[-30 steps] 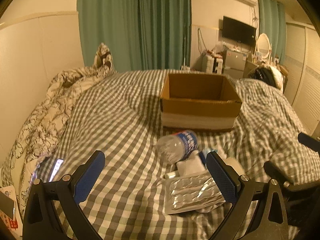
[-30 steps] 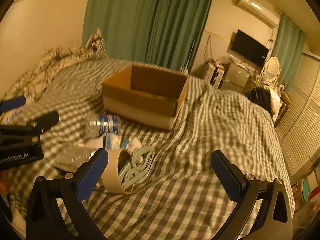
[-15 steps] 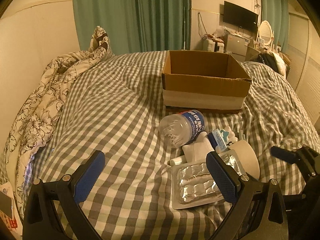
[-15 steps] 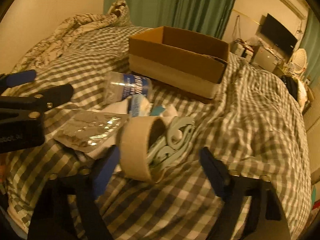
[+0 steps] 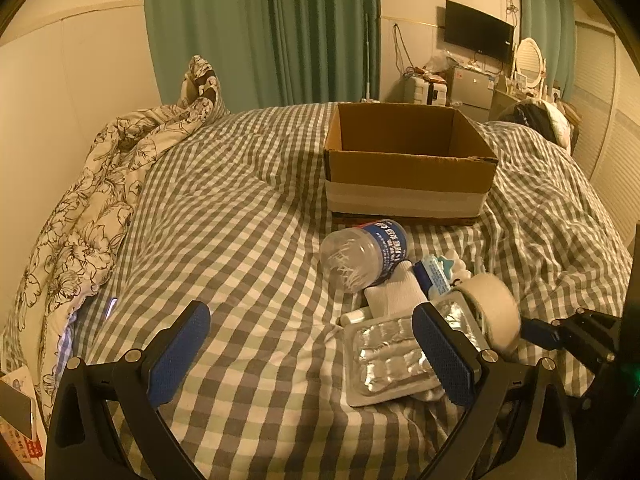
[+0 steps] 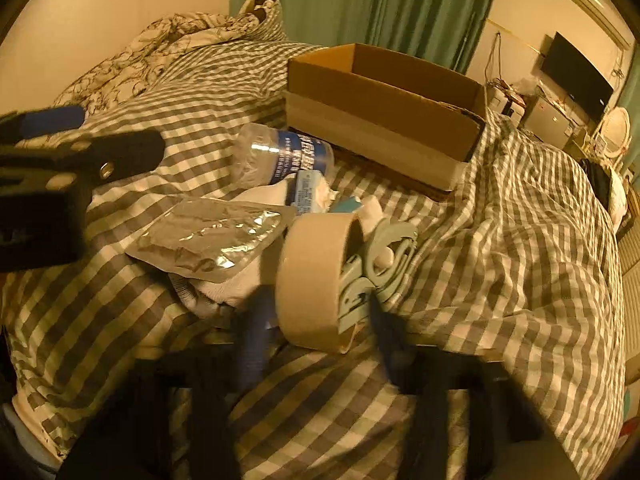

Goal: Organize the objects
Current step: 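Grasp the beige tape roll with the right tool while the left tool grasps the blue blister pack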

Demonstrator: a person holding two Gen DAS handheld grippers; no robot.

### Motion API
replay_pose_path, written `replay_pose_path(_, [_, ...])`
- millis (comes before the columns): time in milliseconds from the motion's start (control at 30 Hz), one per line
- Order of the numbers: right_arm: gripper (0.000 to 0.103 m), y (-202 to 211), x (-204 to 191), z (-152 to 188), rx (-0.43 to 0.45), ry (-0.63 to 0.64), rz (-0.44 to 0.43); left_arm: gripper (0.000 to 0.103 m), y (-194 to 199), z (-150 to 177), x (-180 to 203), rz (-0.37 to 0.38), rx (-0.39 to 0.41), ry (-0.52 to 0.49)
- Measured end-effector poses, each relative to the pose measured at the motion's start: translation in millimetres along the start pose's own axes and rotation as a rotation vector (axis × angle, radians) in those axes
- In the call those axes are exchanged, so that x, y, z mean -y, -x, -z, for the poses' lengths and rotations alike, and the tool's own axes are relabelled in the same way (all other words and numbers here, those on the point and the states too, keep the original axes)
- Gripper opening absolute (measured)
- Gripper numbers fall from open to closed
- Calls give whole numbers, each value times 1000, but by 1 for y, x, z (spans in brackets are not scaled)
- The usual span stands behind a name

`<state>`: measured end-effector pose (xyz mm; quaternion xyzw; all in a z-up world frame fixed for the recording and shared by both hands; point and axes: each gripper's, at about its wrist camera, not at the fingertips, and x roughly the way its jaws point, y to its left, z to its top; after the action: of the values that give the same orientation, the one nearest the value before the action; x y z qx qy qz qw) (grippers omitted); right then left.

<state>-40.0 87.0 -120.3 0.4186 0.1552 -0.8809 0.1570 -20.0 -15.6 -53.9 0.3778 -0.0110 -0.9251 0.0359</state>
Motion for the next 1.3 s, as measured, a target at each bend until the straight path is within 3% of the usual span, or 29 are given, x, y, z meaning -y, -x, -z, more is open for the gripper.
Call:
replay_pose_path(167, [29, 26, 19, -4, 70, -43, 18, 103, 8, 2, 14, 30, 7, -43])
replay_pose_path(267, [29, 42, 32, -7, 107, -65, 45, 103, 8, 7, 27, 70, -28, -91])
replay_pose_path(533, [29, 54, 51, -7, 127, -117, 24, 102, -3, 23, 66, 103, -52, -239])
replay_pose_path(567, [29, 54, 49, -6, 126, -112, 24, 102, -6, 24, 68, 100, -52, -243])
replay_pose_path(700, [29, 52, 45, -6, 125, -98, 15, 82, -28, 27, 67, 72, -87, -237])
replay_pose_path(867, [29, 49, 42, -5, 119, -88, 10, 82, -42, 27, 51, 160, -136, -154])
replay_pose_path(900, [29, 48, 42, -5, 117, -86, 10, 78, -44, 28, 47, 181, -141, -133])
replay_pose_path(1033, [29, 48, 38, -4, 112, -73, 10, 40, -38, 27, 43, 237, -127, -99])
replay_pose_path(1233, [29, 53, 38, -5, 124, -66, 14, 11, -19, 16, 42, 218, -65, -102])
replay_pose_path(1300, [29, 57, 37, -7, 139, -67, 11, 7, -10, 8, 38, 212, -36, -91])
